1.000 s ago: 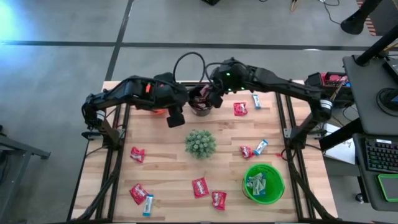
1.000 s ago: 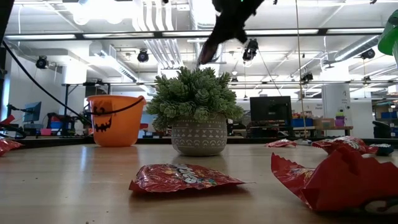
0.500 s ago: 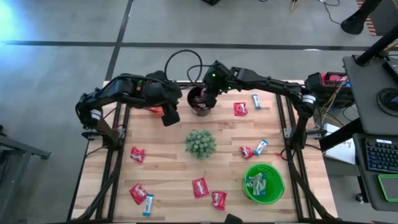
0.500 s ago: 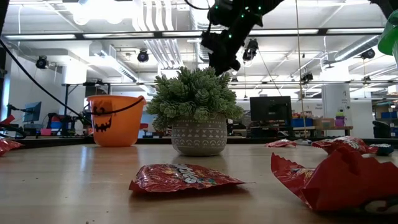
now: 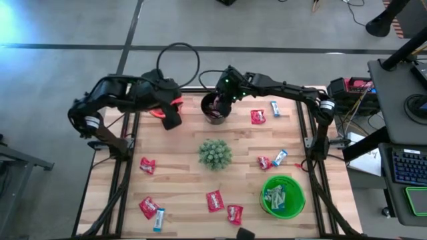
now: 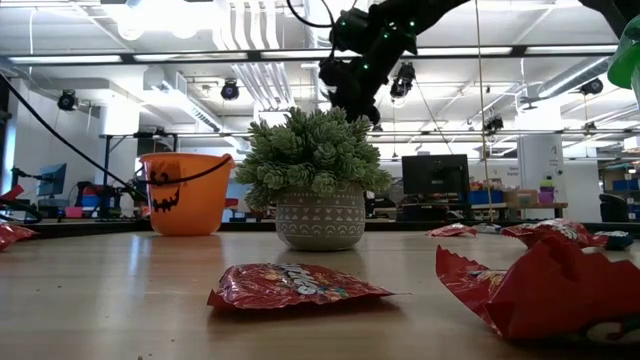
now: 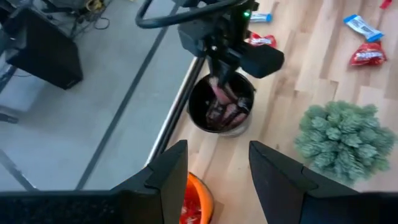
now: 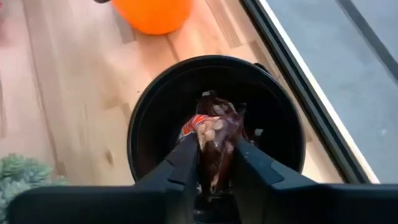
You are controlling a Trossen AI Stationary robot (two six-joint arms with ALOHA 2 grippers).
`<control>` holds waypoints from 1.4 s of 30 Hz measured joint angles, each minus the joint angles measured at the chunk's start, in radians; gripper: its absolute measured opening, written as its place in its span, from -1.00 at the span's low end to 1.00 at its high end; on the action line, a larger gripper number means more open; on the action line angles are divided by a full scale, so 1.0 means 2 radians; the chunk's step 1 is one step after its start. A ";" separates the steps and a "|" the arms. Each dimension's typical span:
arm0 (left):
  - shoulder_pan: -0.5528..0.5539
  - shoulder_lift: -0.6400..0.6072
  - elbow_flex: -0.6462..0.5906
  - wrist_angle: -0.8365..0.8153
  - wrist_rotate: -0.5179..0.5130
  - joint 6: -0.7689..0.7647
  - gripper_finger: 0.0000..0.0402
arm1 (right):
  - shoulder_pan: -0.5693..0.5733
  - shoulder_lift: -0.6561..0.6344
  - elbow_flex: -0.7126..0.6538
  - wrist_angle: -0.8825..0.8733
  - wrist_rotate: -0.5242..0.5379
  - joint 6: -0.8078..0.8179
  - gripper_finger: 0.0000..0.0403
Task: Sort candy
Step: Put the brown chocolate into the black bucket, then put the red candy into the orange bucket
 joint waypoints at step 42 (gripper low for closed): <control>-0.001 -0.191 -0.387 0.035 0.067 -0.091 -0.24 | -0.001 -0.037 0.275 -0.448 0.081 0.141 -0.29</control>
